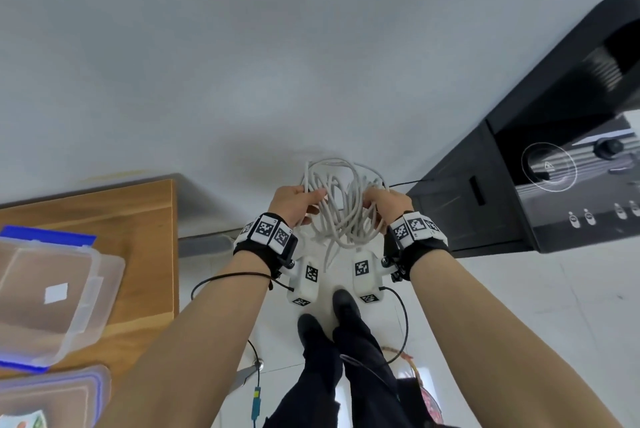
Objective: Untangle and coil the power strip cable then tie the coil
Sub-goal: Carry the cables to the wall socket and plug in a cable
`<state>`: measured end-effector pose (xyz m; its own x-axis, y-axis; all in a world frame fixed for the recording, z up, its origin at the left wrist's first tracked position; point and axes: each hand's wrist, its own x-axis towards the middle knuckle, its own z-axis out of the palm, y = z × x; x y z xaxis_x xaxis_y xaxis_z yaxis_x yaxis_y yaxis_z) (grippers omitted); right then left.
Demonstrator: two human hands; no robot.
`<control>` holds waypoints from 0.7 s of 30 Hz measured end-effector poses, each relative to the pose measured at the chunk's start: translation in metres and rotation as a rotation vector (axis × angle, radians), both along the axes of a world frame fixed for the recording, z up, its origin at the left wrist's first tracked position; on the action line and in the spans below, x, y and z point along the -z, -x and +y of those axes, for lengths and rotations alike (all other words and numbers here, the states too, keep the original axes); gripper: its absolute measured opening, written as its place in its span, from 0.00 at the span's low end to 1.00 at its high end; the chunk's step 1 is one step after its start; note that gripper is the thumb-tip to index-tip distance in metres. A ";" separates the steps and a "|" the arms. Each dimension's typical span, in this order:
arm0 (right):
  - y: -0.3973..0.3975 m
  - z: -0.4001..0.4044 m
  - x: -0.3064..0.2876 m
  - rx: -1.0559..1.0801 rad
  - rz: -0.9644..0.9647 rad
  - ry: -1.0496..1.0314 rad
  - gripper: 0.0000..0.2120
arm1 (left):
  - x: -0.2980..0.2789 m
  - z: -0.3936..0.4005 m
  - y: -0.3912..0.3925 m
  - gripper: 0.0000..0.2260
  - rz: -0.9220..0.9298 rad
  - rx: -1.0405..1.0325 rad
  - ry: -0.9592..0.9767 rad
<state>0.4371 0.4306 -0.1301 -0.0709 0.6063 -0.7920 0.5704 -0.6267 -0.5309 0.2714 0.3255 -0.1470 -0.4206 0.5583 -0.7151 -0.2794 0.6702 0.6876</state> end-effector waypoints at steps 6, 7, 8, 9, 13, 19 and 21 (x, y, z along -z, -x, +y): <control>-0.001 -0.006 0.018 0.144 0.106 0.019 0.03 | 0.004 0.008 -0.010 0.04 -0.068 -0.053 -0.081; 0.001 -0.005 0.019 0.190 0.130 0.027 0.02 | 0.003 0.010 -0.011 0.04 -0.074 -0.059 -0.090; 0.002 -0.005 0.022 0.228 0.147 0.036 0.02 | 0.003 0.011 -0.013 0.04 -0.080 -0.063 -0.097; 0.003 -0.004 0.023 0.255 0.158 0.039 0.03 | 0.004 0.012 -0.014 0.04 -0.084 -0.066 -0.103; 0.002 -0.002 0.028 0.245 0.161 0.013 0.04 | 0.007 0.016 -0.017 0.04 -0.088 -0.078 -0.110; 0.000 0.008 0.046 0.170 0.221 -0.085 0.10 | 0.017 0.030 -0.022 0.07 -0.128 -0.165 -0.157; 0.003 0.018 0.057 0.161 0.258 -0.066 0.12 | 0.028 0.038 -0.025 0.08 -0.126 -0.195 -0.179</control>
